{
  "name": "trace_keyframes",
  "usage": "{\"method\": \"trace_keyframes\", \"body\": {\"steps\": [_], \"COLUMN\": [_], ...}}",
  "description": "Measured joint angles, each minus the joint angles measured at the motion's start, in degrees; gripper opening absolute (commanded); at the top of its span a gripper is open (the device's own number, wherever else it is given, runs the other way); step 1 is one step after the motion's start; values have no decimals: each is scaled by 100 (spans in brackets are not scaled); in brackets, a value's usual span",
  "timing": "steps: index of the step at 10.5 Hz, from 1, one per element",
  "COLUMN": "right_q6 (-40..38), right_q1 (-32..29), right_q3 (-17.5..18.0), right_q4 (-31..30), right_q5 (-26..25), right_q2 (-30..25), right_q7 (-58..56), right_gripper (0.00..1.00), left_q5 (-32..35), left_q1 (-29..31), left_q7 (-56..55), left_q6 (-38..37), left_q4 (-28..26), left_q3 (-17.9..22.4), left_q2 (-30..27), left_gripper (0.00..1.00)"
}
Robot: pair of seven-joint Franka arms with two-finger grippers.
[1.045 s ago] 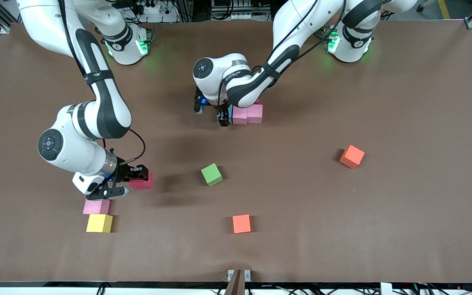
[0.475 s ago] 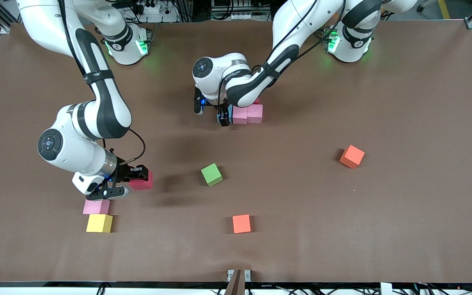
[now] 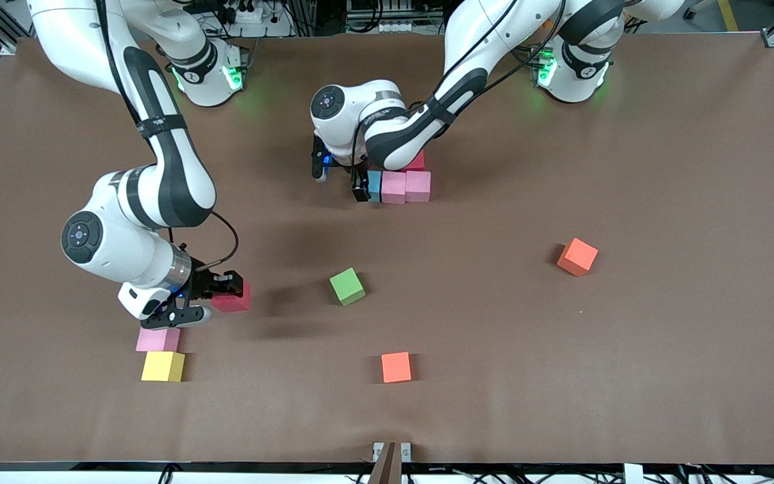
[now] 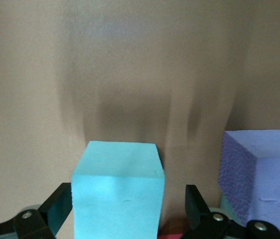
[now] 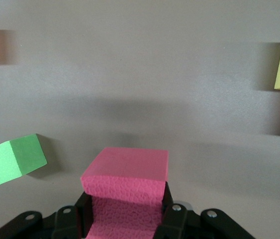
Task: Form number 2 with 11 blocks
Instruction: 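Release the cyan cube with the left gripper beside the purple cube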
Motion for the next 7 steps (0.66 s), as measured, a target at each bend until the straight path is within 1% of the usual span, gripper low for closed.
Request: {"method": "trace_keyframes", "body": {"steps": [7], "right_q6": [-6], "right_q1": [0], "right_q3": [0], "right_q4": [24], "right_q5": [0], "right_q2": [-1], "right_q7": [85], "right_gripper": [36], "left_q5": [0], "left_q1": [32], "left_q7": [-8], "left_q6": [-13], "left_q4": [77], "left_q3": [-23], "left_q2": [-140], "left_gripper": [100]}}
